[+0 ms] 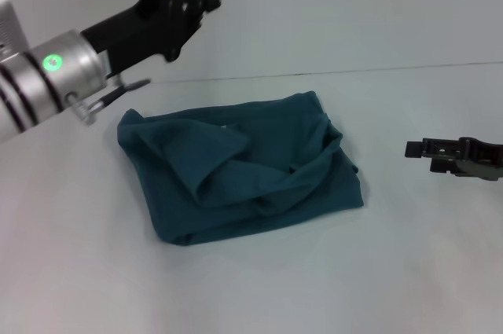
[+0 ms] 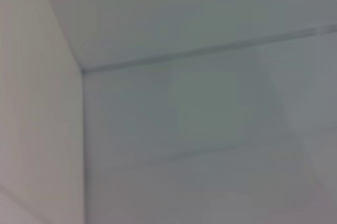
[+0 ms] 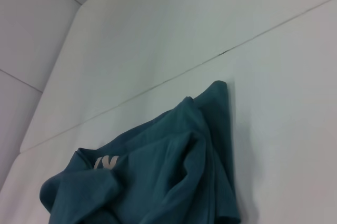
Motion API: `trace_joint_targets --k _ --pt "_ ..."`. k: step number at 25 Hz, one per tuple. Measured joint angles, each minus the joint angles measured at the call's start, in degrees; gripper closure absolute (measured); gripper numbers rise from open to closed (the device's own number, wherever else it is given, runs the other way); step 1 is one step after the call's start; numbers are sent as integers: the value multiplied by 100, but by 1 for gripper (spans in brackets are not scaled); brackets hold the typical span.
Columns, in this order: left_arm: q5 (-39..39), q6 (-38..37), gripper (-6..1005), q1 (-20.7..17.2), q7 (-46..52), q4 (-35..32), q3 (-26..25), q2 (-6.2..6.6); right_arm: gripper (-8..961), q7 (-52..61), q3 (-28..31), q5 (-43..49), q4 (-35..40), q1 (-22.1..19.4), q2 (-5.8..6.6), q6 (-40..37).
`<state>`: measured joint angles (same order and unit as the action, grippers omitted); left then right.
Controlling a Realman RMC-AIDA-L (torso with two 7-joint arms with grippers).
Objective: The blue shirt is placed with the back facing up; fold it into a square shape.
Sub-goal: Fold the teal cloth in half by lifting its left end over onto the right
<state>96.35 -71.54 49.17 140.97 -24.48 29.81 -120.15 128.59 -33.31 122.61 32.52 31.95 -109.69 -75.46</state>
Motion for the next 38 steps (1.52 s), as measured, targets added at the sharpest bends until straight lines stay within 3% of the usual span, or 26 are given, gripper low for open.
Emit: trace_joint_targets --k 4,8,16,22,30,38 --pt "101 -509 954 -451 23 -481 988 277 69 5 0 1 0 0 18 0" --pt "205 -653 929 -861 47 -1116 1379 263 69 -24 -2 4 0 14 47 -28" --pt "968 -910 588 -1331 -15 -1450 1388 277 71 -67 -15 9 57 32 67 -305" --pt "1781 -979 354 -1459 -655 -2022 1732 78 71 21 -93 9 70 114 147 -492" --pt "2316 93 344 -1617 -1825 -2844 2305 -390 70 39 -167 81 46 101 150 -449" --pt "2171 1054 343 -1796 -3012 -2945 3228 -431 70 41 -117 232 20 49 150 -344"
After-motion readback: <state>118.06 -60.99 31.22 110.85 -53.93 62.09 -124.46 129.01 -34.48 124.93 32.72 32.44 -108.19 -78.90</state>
